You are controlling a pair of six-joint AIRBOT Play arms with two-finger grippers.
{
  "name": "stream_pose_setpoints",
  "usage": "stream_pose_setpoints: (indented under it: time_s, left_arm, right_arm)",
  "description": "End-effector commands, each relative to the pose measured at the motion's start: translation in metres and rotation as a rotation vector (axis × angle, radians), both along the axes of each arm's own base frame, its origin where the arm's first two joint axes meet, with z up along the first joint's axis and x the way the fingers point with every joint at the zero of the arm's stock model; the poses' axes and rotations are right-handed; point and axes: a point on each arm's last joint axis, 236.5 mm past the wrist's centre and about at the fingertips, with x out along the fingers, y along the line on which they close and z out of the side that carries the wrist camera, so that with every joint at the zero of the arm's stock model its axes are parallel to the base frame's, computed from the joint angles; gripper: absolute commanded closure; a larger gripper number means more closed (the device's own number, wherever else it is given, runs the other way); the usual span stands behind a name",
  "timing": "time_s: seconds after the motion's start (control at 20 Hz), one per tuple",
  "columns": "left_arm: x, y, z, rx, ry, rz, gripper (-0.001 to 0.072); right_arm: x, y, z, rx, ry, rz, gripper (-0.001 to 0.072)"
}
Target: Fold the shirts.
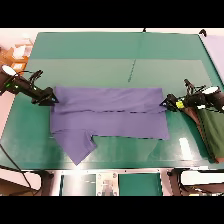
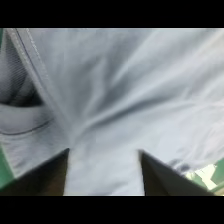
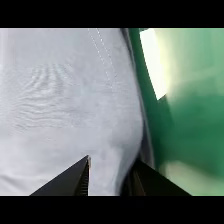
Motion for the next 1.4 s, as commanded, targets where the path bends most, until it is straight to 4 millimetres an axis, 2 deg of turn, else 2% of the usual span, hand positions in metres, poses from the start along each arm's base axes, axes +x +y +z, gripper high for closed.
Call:
stream_pose_setpoints:
  time_s: [0.0, 0.1, 0.2, 0.3, 0.4, 0.5, 0.6, 0.65, 0.7, 0.75, 0.85, 1.0, 1.15, 1.3, 1.35]
  left_arm:
    - [-0.015, -0.001, 0.018, -0.039, 0.045, 0.004, 0.0192]
    - [-0.029, 0.012, 0.044, -0.042, 0.043, 0.036, 0.0192]
    - [-0.047, 0.024, 0.067, -0.024, -0.010, 0.095, 0.0192]
    - [-0.072, 0.029, 0.077, 0.006, -0.063, 0.176, 0.0192]
    - [-0.110, 0.019, 0.068, 0.041, -0.051, 0.225, 0.0192]
    - [-0.155, -0.001, 0.046, 0.030, 0.009, 0.270, 0.0192]
    - [-0.190, -0.016, 0.021, 0.019, 0.059, 0.299, 0.0192]
    - [-0.208, -0.024, 0.007, 0.012, 0.097, 0.323, 0.0192]
    - [-0.223, -0.031, -0.006, 0.005, 0.132, 0.338, 0.0192]
    - [-0.238, -0.038, -0.018, -0.006, 0.177, 0.356, 0.0192]
    - [-0.235, -0.052, -0.026, -0.057, 0.188, 0.412, 0.0193]
    - [-0.231, -0.053, -0.044, 0.015, 0.164, 0.428, 0.0193]
    - [-0.217, -0.056, -0.058, 0.048, 0.102, 0.477, 0.0193]
    - [-0.198, -0.069, -0.065, -0.012, 0.064, 0.544, 0.0193]
    - [-0.194, -0.075, -0.066, -0.043, 0.064, 0.544, 0.0218]
  right_arm:
    - [-0.013, -0.002, 0.022, 0.050, 0.022, 0.022, 0.0421]
    - [-0.025, -0.016, 0.045, 0.028, 0.001, -0.010, 0.0421]
    - [-0.051, -0.033, 0.056, -0.024, 0.010, -0.091, 0.0416]
    - [-0.081, -0.032, 0.060, -0.017, 0.027, -0.185, 0.0377]
    - [-0.114, -0.017, 0.052, -0.003, 0.052, -0.229, 0.0378]
    - [-0.145, 0.002, 0.037, 0.005, 0.071, -0.236, 0.0378]
    - [-0.164, 0.011, 0.018, -0.001, 0.075, -0.262, 0.0372]
    - [-0.172, 0.015, 0.008, -0.001, 0.084, -0.272, 0.0297]
    - [-0.179, 0.018, 0.001, 0.002, 0.098, -0.278, 0.0262]
    - [-0.183, 0.021, -0.006, 0.011, 0.113, -0.285, 0.0262]
    - [-0.178, 0.028, -0.006, 0.051, 0.100, -0.313, 0.0263]
    - [-0.169, 0.022, -0.009, 0.041, 0.067, -0.357, 0.0263]
    - [-0.161, 0.022, -0.013, 0.037, 0.050, -0.374, 0.0263]
    - [-0.153, 0.032, -0.018, 0.046, 0.048, -0.359, 0.0263]
    - [-0.153, 0.035, -0.021, 0.048, 0.056, -0.350, 0.0262]
